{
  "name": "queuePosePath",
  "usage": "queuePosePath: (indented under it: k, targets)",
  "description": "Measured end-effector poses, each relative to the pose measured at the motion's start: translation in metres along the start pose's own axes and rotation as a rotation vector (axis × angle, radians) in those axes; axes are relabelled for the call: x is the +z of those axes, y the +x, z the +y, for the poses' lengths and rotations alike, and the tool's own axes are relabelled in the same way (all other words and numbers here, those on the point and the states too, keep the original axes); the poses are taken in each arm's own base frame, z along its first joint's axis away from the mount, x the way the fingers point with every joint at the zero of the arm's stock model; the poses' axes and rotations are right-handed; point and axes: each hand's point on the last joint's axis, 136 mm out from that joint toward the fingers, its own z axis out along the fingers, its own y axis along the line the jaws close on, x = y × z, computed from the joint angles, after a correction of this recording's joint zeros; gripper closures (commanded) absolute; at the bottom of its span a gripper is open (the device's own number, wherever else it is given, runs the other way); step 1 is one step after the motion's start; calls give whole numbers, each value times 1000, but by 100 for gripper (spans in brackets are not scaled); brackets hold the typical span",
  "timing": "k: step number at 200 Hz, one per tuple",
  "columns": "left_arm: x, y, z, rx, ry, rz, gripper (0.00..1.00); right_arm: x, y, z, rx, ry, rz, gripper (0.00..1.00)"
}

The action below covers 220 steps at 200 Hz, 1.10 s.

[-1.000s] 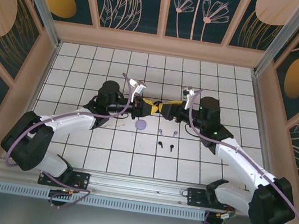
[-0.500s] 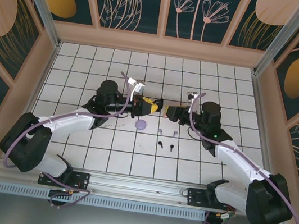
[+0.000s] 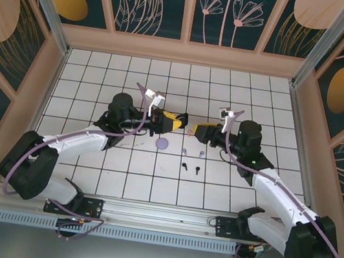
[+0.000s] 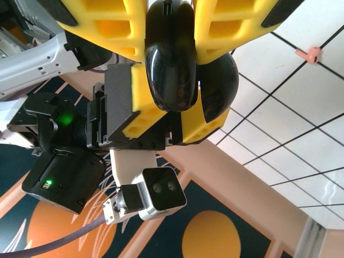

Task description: Insert wireless bluetooth earbuds into charging case

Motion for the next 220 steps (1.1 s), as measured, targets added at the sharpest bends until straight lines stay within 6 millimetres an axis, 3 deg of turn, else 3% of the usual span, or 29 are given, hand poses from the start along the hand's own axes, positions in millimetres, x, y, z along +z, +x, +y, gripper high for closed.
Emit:
queuePosePath:
  k: [90, 220]
  targets:
    - [3, -1, -9, -19, 82, 1, 100, 1, -5, 25, 0, -104, 25, 52]
    - [4, -1, -8, -31, 85, -2, 100, 15, -3, 24, 21, -100, 57, 62]
